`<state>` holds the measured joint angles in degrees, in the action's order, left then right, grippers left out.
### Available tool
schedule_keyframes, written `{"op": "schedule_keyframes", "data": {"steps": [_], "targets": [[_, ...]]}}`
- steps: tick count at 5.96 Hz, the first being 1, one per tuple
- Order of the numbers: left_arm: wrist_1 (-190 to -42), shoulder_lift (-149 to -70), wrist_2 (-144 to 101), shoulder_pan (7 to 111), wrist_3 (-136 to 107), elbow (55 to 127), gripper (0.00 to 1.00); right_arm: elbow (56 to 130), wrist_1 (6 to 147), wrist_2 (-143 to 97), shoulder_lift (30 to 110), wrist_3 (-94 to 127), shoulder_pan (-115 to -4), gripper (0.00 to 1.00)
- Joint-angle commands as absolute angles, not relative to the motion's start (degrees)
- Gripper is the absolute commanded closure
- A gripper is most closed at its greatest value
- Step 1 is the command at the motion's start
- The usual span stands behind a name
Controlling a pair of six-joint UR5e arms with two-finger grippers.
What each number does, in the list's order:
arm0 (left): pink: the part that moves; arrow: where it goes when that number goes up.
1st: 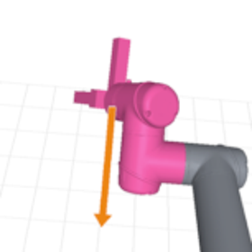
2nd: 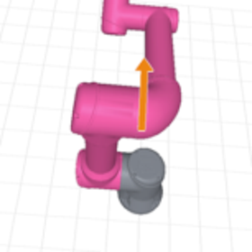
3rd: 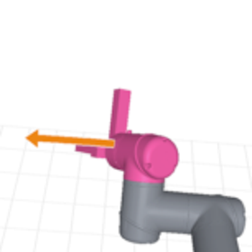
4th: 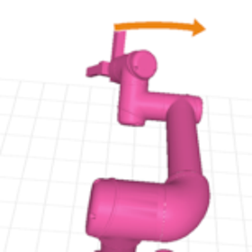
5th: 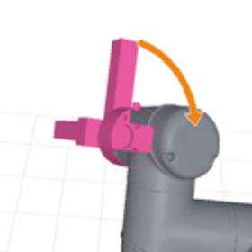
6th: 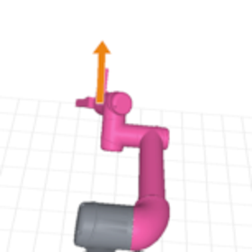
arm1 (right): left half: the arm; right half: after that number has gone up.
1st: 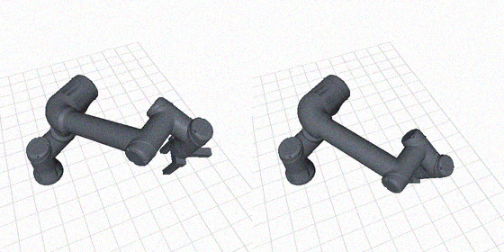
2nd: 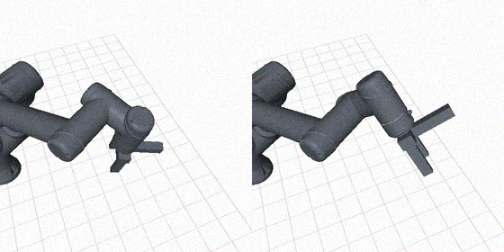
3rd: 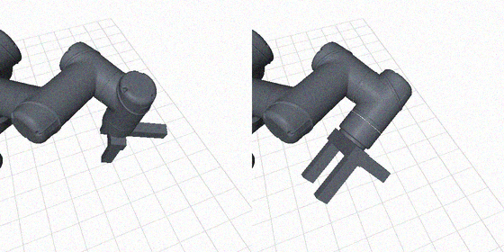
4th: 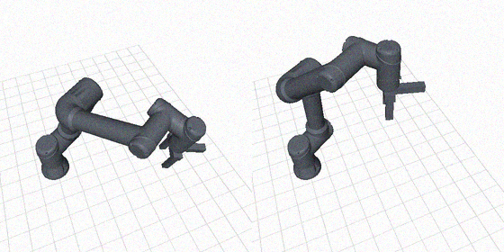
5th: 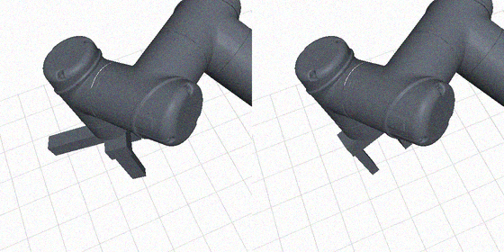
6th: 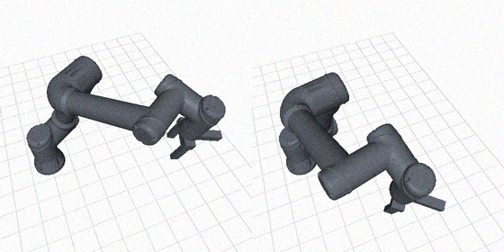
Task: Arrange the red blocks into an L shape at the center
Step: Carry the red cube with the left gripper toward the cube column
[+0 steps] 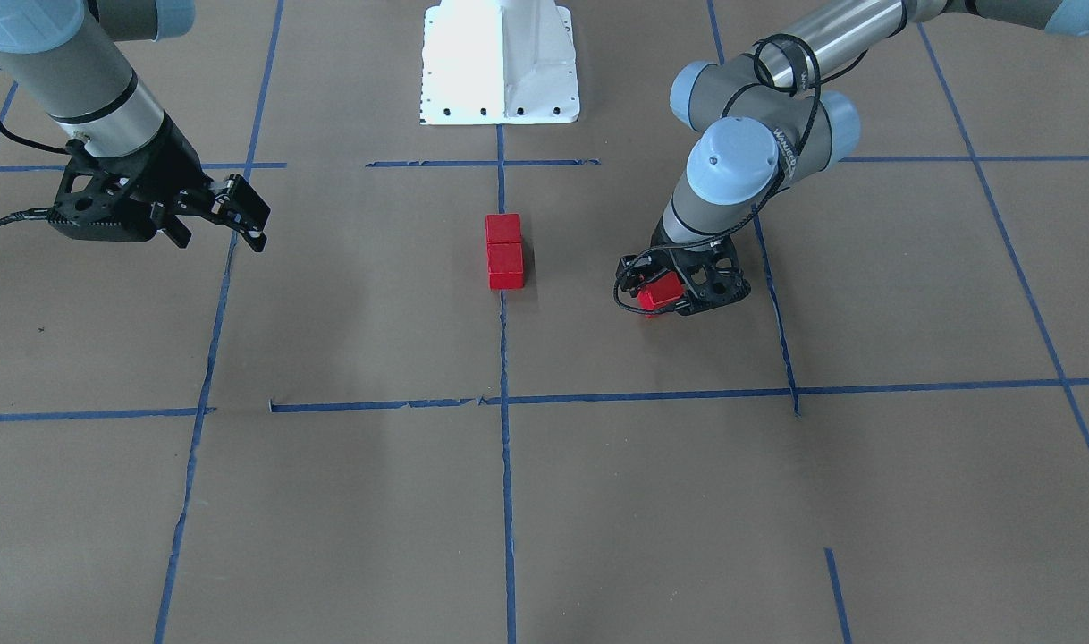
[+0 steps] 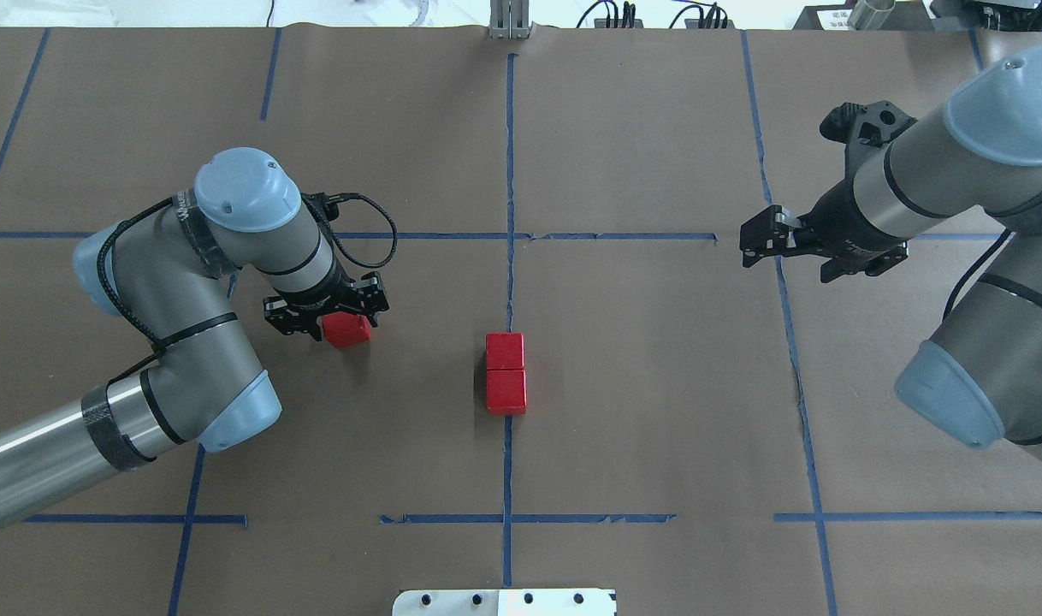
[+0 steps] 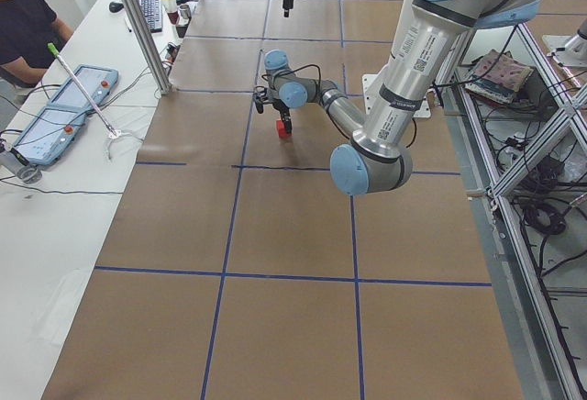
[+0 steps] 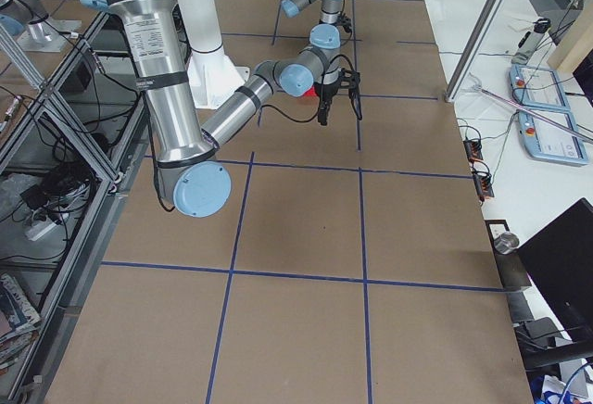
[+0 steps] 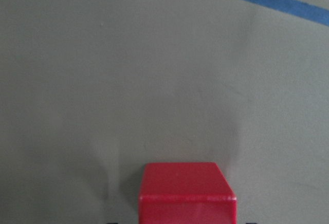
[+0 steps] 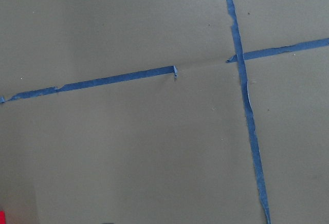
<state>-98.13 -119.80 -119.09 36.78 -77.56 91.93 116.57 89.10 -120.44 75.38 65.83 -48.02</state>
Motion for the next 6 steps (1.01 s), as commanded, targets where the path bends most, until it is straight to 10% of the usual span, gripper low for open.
{"op": "schedule_keyframes", "data": {"steps": [1,3,5,6], "targets": [[-98.26,-119.79,-117.60,36.83,-77.43,91.93,0.19,116.63,89.03,-120.41,75.32,65.83,-47.99,0.00],[-98.17,-119.79,-116.72,36.83,-77.43,91.93,0.34,116.63,89.03,-120.41,75.41,65.83,-47.99,0.00],[-98.00,-120.14,-115.06,37.44,-78.13,92.80,1.00,116.98,88.95,-120.15,75.58,65.83,-48.08,0.00],[-93.73,-121.71,-114.96,39.09,-82.14,95.77,1.00,116.98,88.95,-119.97,75.93,65.74,-47.99,0.00]]}}
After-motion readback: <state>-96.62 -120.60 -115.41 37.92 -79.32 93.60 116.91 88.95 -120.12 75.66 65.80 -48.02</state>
